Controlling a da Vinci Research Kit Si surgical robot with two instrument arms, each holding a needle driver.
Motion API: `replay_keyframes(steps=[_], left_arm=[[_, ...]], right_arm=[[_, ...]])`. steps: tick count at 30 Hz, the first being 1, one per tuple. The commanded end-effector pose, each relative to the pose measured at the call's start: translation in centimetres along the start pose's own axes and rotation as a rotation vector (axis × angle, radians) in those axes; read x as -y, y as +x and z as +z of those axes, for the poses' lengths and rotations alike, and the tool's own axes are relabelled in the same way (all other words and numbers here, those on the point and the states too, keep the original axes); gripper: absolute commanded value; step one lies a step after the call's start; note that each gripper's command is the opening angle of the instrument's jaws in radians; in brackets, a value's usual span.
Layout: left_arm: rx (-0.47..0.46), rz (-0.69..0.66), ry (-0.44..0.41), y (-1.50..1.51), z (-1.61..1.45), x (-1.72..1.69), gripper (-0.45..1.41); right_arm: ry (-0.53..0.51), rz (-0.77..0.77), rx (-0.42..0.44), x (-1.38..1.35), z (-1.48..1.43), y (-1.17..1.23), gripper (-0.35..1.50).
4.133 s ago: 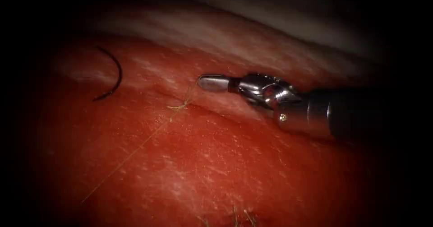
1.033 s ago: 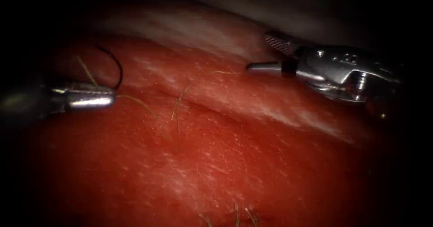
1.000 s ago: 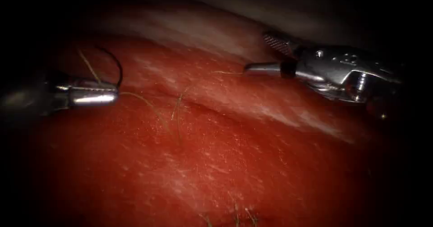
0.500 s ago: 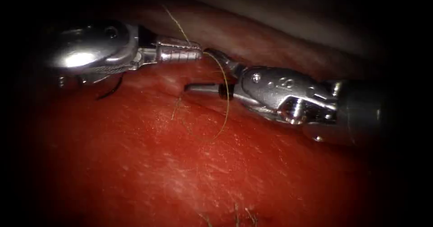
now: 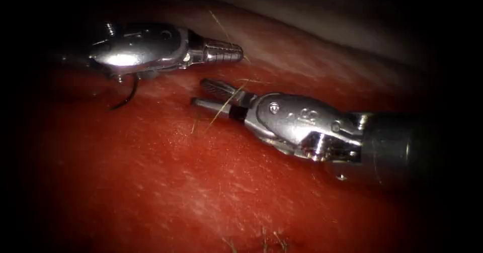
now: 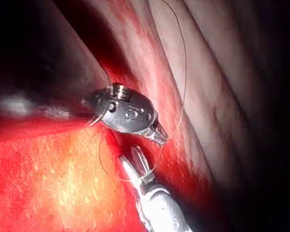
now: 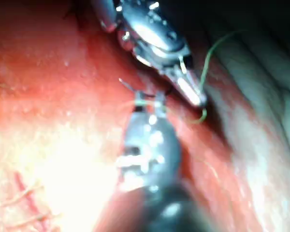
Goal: Wound Closure
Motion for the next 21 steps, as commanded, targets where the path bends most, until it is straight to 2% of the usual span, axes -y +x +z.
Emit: replay_keyframes(steps=[1,5,11,13,14,15,19,21], left_arm=[[0.001,-0.002,-0.002,-0.09,0.07,0.02,-0.35],[0.016,-0.013,-0.006,-0.28,0.1,0.08,-0.35],[0.023,-0.03,-0.01,-0.47,0.09,0.06,-0.35],[0.024,-0.033,-0.01,-0.5,0.1,0.04,-0.35],[0.029,-0.034,-0.013,-0.55,0.12,0.02,-0.35],[0.03,-0.037,-0.014,-0.58,0.13,0.0,-0.35],[0.035,-0.047,-0.021,-0.7,0.15,-0.06,-0.35],[0.041,-0.05,-0.027,-0.79,0.14,-0.11,-0.35]], right_arm=[[0.001,-0.001,-0.015,-0.01,0.09,-0.01,-0.08],[-0.026,0.001,-0.06,-0.05,0.05,-0.03,-0.01],[-0.162,0.005,-0.128,-0.11,0.04,-0.07,0.17],[-0.207,0.003,-0.137,-0.11,0.05,-0.09,0.32],[-0.244,0.0,-0.148,-0.12,0.06,-0.12,0.49],[-0.274,-0.002,-0.156,-0.12,0.07,-0.14,0.56],[-0.358,0.011,-0.162,-0.14,0.08,-0.23,0.64],[-0.432,0.026,-0.132,-0.14,0.05,-0.3,0.64]])
